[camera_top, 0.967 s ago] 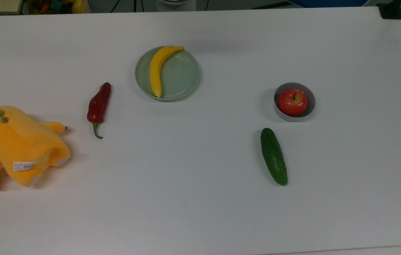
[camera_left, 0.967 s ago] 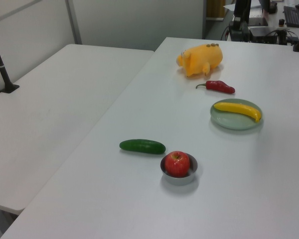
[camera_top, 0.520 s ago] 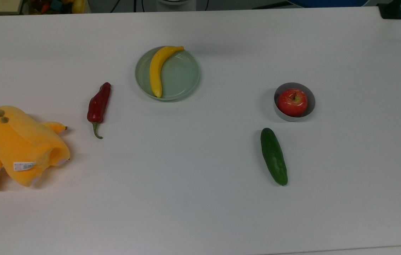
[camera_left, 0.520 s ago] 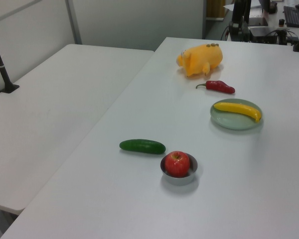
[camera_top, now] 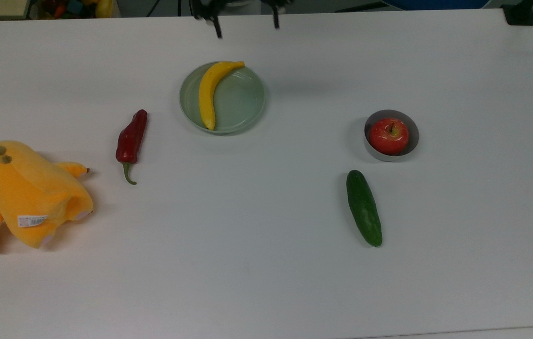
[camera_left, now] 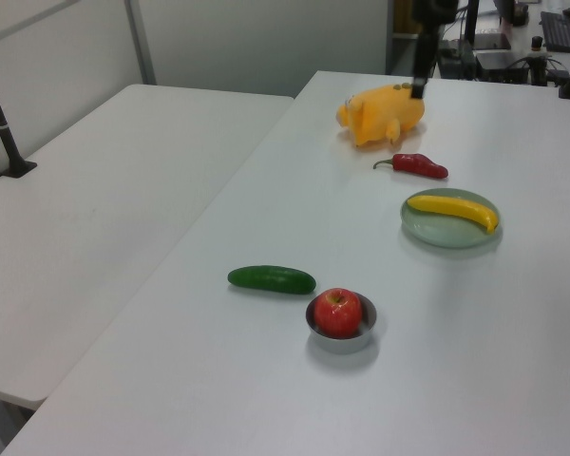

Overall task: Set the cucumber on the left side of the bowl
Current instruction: 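Move the open gripper down over the green cucumber, then close the gripper on the middle of the cucumber, then lift the cucumber and carry it beside the apple bowl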

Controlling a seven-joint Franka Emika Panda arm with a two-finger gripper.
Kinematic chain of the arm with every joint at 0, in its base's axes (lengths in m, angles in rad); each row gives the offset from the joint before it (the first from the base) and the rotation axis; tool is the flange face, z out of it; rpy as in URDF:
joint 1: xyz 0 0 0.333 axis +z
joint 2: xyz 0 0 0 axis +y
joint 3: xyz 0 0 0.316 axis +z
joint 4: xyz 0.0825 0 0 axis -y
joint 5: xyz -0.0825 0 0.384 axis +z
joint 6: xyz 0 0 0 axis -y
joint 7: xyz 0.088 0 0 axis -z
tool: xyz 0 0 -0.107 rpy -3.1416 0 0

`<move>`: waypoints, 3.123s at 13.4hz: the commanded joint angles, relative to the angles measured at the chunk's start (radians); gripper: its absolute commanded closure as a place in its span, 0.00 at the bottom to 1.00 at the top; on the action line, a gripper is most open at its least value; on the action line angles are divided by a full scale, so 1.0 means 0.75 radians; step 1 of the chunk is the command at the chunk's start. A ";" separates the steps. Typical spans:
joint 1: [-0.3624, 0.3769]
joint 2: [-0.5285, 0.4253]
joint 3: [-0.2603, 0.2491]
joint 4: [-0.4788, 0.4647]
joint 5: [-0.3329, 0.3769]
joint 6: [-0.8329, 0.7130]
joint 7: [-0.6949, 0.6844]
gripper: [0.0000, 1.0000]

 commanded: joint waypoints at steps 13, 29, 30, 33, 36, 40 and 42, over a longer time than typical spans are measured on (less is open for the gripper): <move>0.248 0.683 0.128 0.237 -0.274 0.867 0.600 0.00; 0.270 0.915 0.132 0.255 -0.478 1.064 0.608 0.26; 0.270 0.915 0.132 0.251 -0.485 1.064 0.606 0.33; 0.270 0.913 0.134 0.249 -0.495 1.064 0.604 0.79; 0.264 0.874 0.134 0.251 -0.479 1.050 0.612 1.00; 0.258 0.733 0.175 0.227 -0.475 0.966 0.651 1.00; 0.266 0.663 0.195 0.200 -0.473 0.891 0.665 1.00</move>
